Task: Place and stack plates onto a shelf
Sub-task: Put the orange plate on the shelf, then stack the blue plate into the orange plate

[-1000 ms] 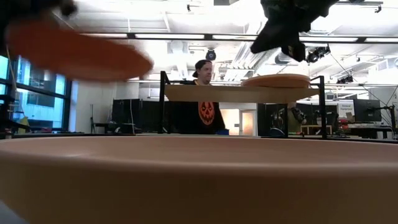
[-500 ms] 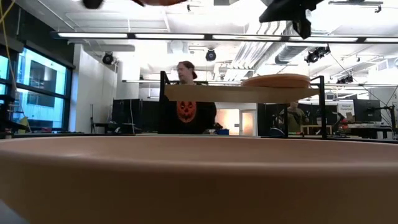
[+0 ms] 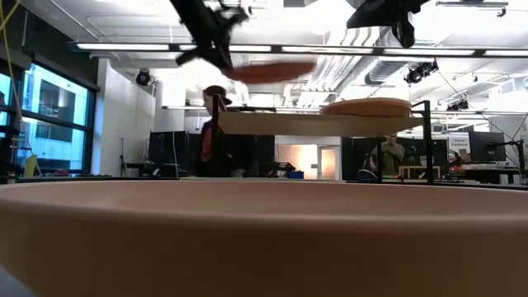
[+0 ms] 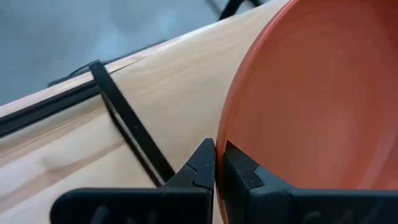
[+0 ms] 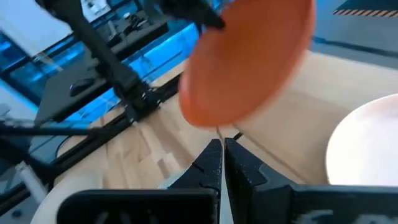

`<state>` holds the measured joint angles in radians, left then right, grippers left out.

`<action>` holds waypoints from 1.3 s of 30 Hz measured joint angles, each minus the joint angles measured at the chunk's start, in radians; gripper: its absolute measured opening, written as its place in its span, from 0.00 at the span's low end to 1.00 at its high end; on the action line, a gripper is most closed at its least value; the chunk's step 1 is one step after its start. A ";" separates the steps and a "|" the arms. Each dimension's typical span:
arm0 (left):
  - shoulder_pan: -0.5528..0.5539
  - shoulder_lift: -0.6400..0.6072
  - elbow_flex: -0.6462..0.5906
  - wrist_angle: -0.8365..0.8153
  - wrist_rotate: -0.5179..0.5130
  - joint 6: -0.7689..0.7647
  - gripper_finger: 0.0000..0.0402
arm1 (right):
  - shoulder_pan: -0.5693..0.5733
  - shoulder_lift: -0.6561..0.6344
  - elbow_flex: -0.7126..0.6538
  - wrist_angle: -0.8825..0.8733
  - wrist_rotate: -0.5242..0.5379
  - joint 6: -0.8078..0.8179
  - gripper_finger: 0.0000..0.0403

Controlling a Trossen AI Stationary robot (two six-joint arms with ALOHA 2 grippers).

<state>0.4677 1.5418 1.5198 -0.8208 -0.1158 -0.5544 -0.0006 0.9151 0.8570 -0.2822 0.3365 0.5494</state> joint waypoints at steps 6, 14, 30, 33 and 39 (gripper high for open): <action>0.050 0.132 0.042 0.035 0.010 0.037 0.00 | 0.000 0.000 0.000 0.025 0.080 0.026 0.00; 0.058 0.193 0.053 0.040 0.028 0.075 0.01 | 0.000 0.000 0.000 0.025 0.080 0.030 0.00; 0.063 0.193 0.062 -0.023 0.010 0.122 0.20 | 0.000 0.000 0.000 0.025 0.081 0.030 0.00; 0.071 0.192 0.117 -0.073 0.018 0.152 0.25 | 0.000 0.000 0.000 0.031 0.081 0.030 0.00; 0.072 0.157 0.249 -0.142 0.092 0.184 0.33 | 0.000 0.000 0.000 0.180 0.049 -0.011 0.00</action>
<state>0.5398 1.6992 1.7684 -0.9627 -0.0239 -0.3703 -0.0006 0.9154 0.8570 -0.1022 0.3852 0.5380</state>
